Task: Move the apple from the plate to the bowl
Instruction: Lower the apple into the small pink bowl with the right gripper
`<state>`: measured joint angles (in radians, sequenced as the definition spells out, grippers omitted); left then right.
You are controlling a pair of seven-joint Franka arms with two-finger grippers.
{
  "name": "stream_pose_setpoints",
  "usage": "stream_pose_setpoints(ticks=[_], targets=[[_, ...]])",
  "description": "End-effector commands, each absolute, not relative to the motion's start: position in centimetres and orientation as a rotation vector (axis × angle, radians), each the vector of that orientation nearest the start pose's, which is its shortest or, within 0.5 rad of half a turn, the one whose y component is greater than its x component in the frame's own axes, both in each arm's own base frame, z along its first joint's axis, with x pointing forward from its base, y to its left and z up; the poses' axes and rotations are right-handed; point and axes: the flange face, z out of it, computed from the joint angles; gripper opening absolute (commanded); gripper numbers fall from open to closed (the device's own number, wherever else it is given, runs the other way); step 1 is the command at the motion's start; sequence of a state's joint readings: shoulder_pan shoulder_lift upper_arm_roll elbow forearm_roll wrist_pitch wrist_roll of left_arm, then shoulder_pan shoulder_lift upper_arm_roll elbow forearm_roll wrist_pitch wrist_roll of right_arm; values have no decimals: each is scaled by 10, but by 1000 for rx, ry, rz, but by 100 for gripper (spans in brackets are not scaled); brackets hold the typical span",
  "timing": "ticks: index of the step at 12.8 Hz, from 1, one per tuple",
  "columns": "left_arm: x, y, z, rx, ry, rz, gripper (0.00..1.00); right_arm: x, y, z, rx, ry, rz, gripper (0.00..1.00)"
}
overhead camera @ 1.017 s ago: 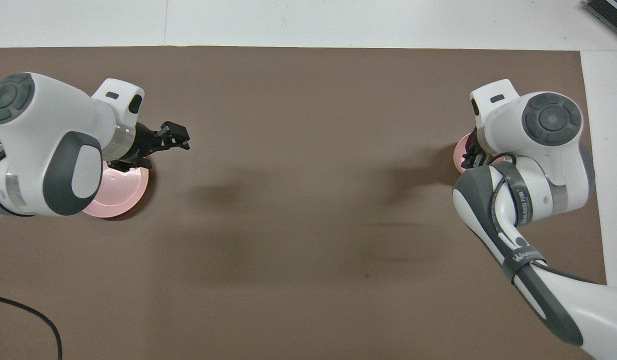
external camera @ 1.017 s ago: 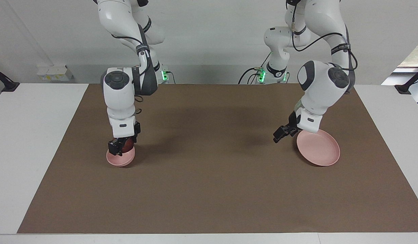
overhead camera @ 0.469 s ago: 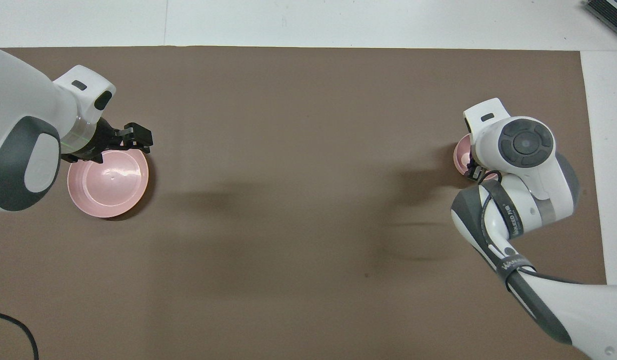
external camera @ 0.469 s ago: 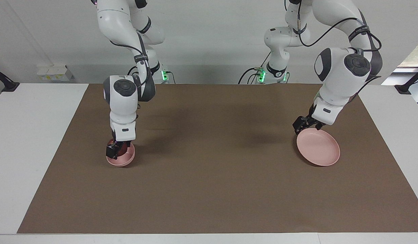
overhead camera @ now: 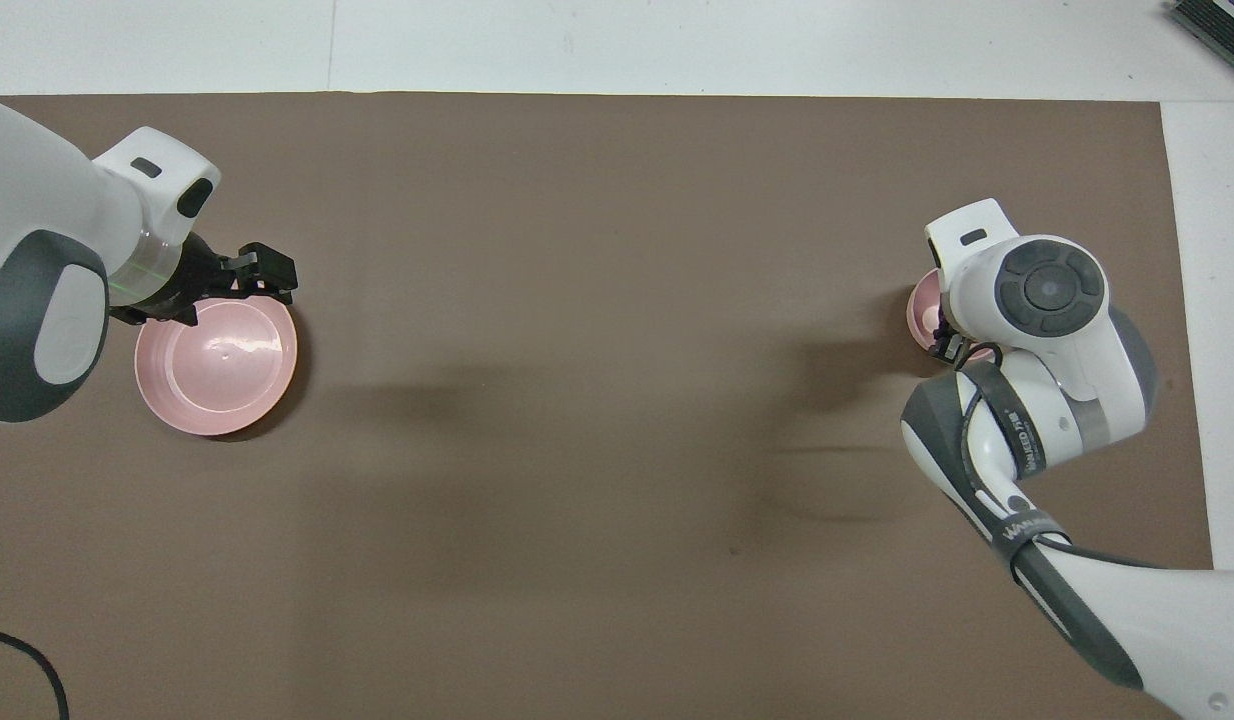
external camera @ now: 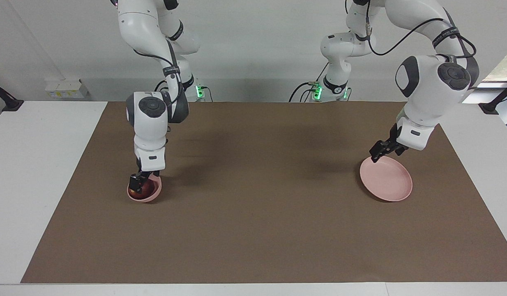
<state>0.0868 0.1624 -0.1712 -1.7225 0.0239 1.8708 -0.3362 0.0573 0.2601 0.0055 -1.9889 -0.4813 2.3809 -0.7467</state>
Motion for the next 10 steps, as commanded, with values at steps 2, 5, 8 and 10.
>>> stream_pose_setpoints(ticks=[2, 5, 8, 10], targets=[[608, -27, 487, -3109, -419, 36, 100, 610, 34, 351, -2983, -1903, -28, 100], [608, -41, 486, -3110, -385, 36, 100, 610, 38, 354, -3021, -1821, -13, 100], [607, -43, 486, -3102, -381, 44, 100, 618, 53, 391, -3128, -1467, 37, 100], [607, -39, 487, -3104, -381, 37, 100, 622, 60, 421, -3148, -1122, 65, 100]])
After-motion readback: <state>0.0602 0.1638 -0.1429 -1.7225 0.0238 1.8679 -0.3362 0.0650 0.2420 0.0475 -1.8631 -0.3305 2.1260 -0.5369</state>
